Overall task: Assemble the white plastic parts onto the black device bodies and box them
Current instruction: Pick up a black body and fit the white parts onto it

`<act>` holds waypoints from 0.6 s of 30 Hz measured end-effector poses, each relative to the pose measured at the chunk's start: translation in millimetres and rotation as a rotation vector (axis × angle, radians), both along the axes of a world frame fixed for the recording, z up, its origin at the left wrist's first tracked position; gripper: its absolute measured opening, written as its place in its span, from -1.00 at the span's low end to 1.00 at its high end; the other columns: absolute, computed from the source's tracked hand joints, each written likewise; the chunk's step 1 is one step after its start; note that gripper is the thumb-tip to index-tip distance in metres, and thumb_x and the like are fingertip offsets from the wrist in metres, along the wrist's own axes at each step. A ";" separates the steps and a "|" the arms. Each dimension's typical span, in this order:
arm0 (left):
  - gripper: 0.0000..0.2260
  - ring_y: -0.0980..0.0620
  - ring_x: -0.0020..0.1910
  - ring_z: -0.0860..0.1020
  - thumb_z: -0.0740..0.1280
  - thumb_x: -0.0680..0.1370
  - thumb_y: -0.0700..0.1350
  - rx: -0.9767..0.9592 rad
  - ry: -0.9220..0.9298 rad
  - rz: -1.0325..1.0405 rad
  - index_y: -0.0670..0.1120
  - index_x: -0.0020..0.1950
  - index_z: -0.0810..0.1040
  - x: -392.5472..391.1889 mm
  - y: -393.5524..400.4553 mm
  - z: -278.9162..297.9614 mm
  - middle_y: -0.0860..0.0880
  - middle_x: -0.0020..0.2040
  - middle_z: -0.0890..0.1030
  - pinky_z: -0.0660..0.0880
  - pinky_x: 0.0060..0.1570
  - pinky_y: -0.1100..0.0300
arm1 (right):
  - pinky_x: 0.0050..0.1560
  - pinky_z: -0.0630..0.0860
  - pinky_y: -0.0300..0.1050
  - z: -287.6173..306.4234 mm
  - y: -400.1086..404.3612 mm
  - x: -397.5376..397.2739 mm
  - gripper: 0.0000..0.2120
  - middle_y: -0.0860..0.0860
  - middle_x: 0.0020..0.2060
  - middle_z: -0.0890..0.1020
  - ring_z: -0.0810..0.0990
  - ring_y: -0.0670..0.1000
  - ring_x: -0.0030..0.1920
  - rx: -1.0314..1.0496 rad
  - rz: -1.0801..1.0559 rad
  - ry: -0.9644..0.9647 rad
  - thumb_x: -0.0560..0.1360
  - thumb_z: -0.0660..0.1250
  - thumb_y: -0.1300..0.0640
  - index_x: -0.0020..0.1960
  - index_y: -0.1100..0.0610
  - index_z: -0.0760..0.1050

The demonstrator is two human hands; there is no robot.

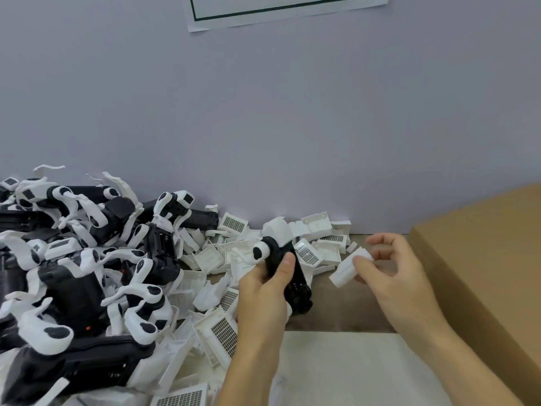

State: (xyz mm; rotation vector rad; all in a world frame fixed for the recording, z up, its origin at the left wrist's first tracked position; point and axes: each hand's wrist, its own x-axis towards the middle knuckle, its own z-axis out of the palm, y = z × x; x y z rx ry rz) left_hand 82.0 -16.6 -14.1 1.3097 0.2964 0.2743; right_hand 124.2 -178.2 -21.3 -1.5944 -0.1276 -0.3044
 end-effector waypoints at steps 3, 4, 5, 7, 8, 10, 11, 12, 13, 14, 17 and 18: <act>-0.82 0.04 -0.04 0.72 0.38 0.58 0.01 0.010 -0.016 -0.038 -0.06 0.05 0.70 0.4 -1.4 -0.5 0.00 -0.07 0.75 0.63 0.03 0.04 | -0.06 0.60 -0.04 15.7 -8.7 -6.5 -0.71 0.07 -0.07 0.62 0.64 0.06 -0.14 -0.036 0.192 -0.007 0.48 0.43 0.23 0.07 -0.10 0.50; -0.79 0.05 -0.04 0.71 0.36 0.58 0.03 0.010 -0.021 -0.043 -0.06 0.09 0.68 0.7 -2.5 -1.1 0.01 -0.06 0.75 0.63 0.03 0.05 | -0.14 0.60 -0.17 19.4 -9.7 -9.0 -0.68 0.03 -0.09 0.63 0.64 0.03 -0.18 -0.068 0.270 -0.011 0.47 0.46 0.22 0.07 -0.14 0.51; -0.77 0.04 -0.02 0.71 0.34 0.59 0.05 0.005 -0.018 -0.049 -0.05 0.12 0.67 1.5 -3.9 -2.1 0.02 -0.04 0.75 0.64 0.06 0.03 | -0.19 0.59 -0.24 22.3 -8.8 -11.8 -0.64 -0.01 -0.11 0.63 0.65 -0.01 -0.21 -0.108 0.334 -0.010 0.45 0.49 0.20 0.06 -0.20 0.51; -0.73 0.00 0.07 0.69 0.29 0.61 0.11 -0.028 0.007 -0.071 0.02 0.20 0.63 2.7 -6.2 -4.5 0.02 0.03 0.74 0.59 0.19 -0.06 | -0.18 0.61 -0.24 24.0 -1.8 -15.3 -0.60 -0.05 -0.11 0.62 0.66 -0.02 -0.19 -0.191 0.373 -0.019 0.40 0.54 0.12 0.05 -0.29 0.50; -0.70 0.00 0.10 0.68 0.25 0.62 0.15 -0.051 0.023 -0.100 0.04 0.23 0.62 2.6 -7.3 -4.7 0.02 0.06 0.73 0.57 0.22 -0.06 | -0.18 0.61 -0.22 22.8 3.2 -15.9 -0.60 -0.09 -0.11 0.62 0.66 -0.03 -0.19 -0.229 0.345 -0.039 0.38 0.55 0.07 0.05 -0.31 0.49; -0.62 0.02 0.09 0.69 0.16 0.64 0.21 -0.078 0.035 -0.202 0.05 0.23 0.65 1.9 -8.6 -4.5 0.00 0.07 0.73 0.60 0.10 0.07 | -0.22 0.58 -0.28 20.3 13.7 -16.4 -0.62 -0.20 -0.13 0.60 0.65 -0.10 -0.19 -0.278 0.242 -0.115 0.37 0.55 0.01 0.04 -0.33 0.47; -0.58 0.05 0.05 0.70 0.13 0.64 0.22 -0.077 0.035 -0.251 0.05 0.20 0.68 1.5 -9.7 -4.2 0.00 0.07 0.73 0.61 -0.03 0.15 | -0.24 0.56 -0.32 19.3 18.0 -16.4 -0.63 -0.27 -0.12 0.59 0.64 -0.14 -0.18 -0.290 0.183 -0.159 0.38 0.54 0.01 0.03 -0.32 0.47; -0.57 0.06 0.04 0.71 0.11 0.64 0.23 -0.069 0.031 -0.288 0.06 0.18 0.69 1.3 -10.3 -4.6 -0.01 0.08 0.73 0.61 -0.12 0.20 | -0.25 0.54 -0.35 18.2 21.6 -16.4 -0.65 -0.33 -0.09 0.58 0.63 -0.18 -0.17 -0.296 0.126 -0.196 0.40 0.54 0.01 0.03 -0.31 0.46; -0.57 0.05 0.06 0.70 0.10 0.65 0.23 -0.067 0.022 -0.316 0.07 0.18 0.70 1.2 -11.8 -5.0 -0.01 0.10 0.73 0.62 -0.13 0.20 | -0.24 0.54 -0.37 17.3 24.9 -16.9 -0.66 -0.37 -0.06 0.56 0.63 -0.21 -0.15 -0.295 0.072 -0.219 0.40 0.53 -0.01 0.03 -0.29 0.46; -0.57 0.04 0.09 0.69 0.09 0.66 0.21 -0.066 0.011 -0.332 0.06 0.21 0.68 2.0 -13.1 -6.3 -0.02 0.12 0.72 0.63 -0.12 0.17 | -0.24 0.54 -0.39 16.2 27.7 -17.5 -0.68 -0.39 -0.04 0.55 0.62 -0.23 -0.14 -0.288 0.028 -0.235 0.40 0.52 -0.04 0.03 -0.28 0.46; -0.59 0.04 0.03 0.71 0.10 0.67 0.14 -0.082 -0.032 -0.353 -0.03 0.24 0.65 3.3 -15.3 -8.6 -0.05 0.08 0.73 0.64 -0.15 0.18 | -0.25 0.57 -0.34 11.5 34.3 -20.9 -0.71 -0.32 -0.07 0.59 0.63 -0.21 -0.14 -0.337 -0.004 -0.265 0.39 0.48 -0.12 0.04 -0.27 0.46; -0.60 0.05 -0.09 0.72 0.12 0.67 0.12 -0.084 -0.034 -0.344 -0.05 0.17 0.68 3.6 -14.2 -8.9 -0.07 0.01 0.74 0.61 -0.26 0.24 | -0.26 0.57 -0.32 10.0 35.7 -21.8 -0.70 -0.27 -0.10 0.60 0.63 -0.20 -0.13 -0.377 0.008 -0.260 0.39 0.48 -0.12 0.06 -0.27 0.45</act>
